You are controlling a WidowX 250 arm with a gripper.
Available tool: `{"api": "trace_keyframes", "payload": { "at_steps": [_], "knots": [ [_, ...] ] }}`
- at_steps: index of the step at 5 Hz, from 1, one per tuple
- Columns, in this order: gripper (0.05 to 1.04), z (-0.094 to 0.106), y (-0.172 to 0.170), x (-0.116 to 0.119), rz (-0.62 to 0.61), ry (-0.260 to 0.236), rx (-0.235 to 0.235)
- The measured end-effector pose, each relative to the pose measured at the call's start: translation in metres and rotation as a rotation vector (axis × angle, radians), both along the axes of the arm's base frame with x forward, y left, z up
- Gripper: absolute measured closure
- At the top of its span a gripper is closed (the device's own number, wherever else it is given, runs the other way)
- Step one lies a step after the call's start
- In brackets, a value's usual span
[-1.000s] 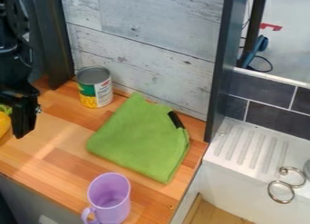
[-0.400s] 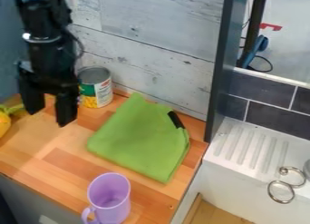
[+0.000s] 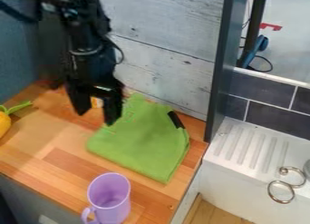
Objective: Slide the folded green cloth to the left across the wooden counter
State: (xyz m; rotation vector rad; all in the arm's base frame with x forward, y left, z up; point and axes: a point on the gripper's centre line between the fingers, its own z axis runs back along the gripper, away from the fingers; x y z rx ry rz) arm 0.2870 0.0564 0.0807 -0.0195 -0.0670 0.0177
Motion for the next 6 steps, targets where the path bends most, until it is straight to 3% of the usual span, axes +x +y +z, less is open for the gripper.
{"api": "trace_keyframes", "payload": {
  "at_steps": [1,2,3,5,6],
  "knots": [
    [0.083,-0.017,-0.016,0.023,0.019,0.009,-0.025],
    [0.083,-0.042,-0.026,0.039,0.047,0.056,0.003],
    [0.083,-0.057,-0.028,0.044,0.095,0.071,0.008],
    [0.083,-0.072,-0.019,0.034,0.226,0.089,0.027],
    [0.083,-0.072,0.007,0.016,0.334,0.1,0.059]
  ]
}}
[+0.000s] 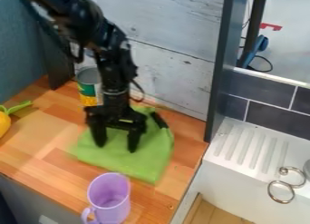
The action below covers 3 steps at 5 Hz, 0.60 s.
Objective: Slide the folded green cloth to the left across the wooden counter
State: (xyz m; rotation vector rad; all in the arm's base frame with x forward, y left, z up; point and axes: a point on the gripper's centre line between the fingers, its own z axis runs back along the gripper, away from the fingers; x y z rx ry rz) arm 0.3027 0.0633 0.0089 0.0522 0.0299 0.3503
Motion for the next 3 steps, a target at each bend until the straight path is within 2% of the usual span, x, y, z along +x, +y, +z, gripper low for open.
{"api": "trace_keyframes", "payload": {
  "at_steps": [1,2,3],
  "knots": [
    [0.083,0.001,0.031,-0.02,0.086,0.009,0.064],
    [0.083,0.001,0.053,-0.026,0.12,0.005,0.093],
    [0.083,0.002,0.064,-0.041,0.096,0.064,0.104]
  ]
}}
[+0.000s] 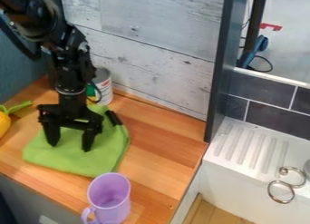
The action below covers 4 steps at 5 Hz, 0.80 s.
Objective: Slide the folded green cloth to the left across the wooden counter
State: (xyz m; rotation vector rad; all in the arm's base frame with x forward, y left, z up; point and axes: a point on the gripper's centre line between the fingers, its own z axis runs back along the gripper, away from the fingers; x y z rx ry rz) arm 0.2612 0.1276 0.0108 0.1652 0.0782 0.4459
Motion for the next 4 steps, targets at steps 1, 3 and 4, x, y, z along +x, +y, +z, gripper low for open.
{"api": "trace_keyframes", "payload": {
  "at_steps": [1,3,4],
  "knots": [
    [0.083,0.001,0.005,-0.024,-0.039,0.074,-0.001],
    [0.083,0.002,0.015,-0.046,-0.068,0.135,-0.041],
    [0.083,0.006,0.008,-0.022,-0.129,0.029,-0.115]
  ]
}}
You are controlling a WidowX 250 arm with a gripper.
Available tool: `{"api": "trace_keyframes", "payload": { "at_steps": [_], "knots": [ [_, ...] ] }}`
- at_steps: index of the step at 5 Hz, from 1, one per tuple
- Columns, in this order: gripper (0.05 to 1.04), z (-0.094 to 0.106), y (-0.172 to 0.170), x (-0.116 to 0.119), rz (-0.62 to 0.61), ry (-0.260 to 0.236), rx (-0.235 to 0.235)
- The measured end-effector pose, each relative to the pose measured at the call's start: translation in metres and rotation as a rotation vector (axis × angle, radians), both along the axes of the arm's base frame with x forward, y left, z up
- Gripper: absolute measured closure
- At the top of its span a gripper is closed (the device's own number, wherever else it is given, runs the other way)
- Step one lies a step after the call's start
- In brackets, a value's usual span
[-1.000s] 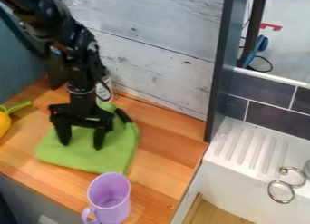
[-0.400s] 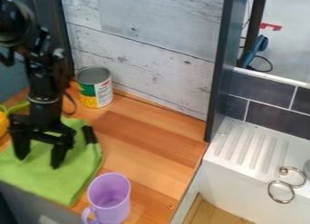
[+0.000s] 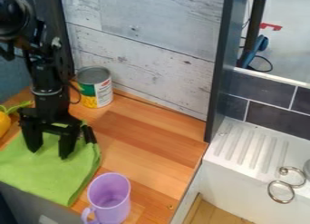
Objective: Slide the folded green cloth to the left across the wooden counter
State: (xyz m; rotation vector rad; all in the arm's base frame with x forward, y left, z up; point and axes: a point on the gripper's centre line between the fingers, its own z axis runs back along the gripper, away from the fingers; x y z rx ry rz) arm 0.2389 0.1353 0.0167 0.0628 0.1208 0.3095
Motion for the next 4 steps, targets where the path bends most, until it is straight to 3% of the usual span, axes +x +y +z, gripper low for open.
{"api": "trace_keyframes", "payload": {
  "at_steps": [1,2,3,4],
  "knots": [
    [0.083,0.026,-0.004,0.016,-0.017,-0.111,-0.023],
    [0.083,0.065,-0.004,0.005,-0.033,-0.116,0.025],
    [0.083,0.092,-0.009,-0.021,-0.102,-0.083,0.034],
    [0.083,0.097,0.019,-0.05,-0.053,-0.059,-0.018]
  ]
}}
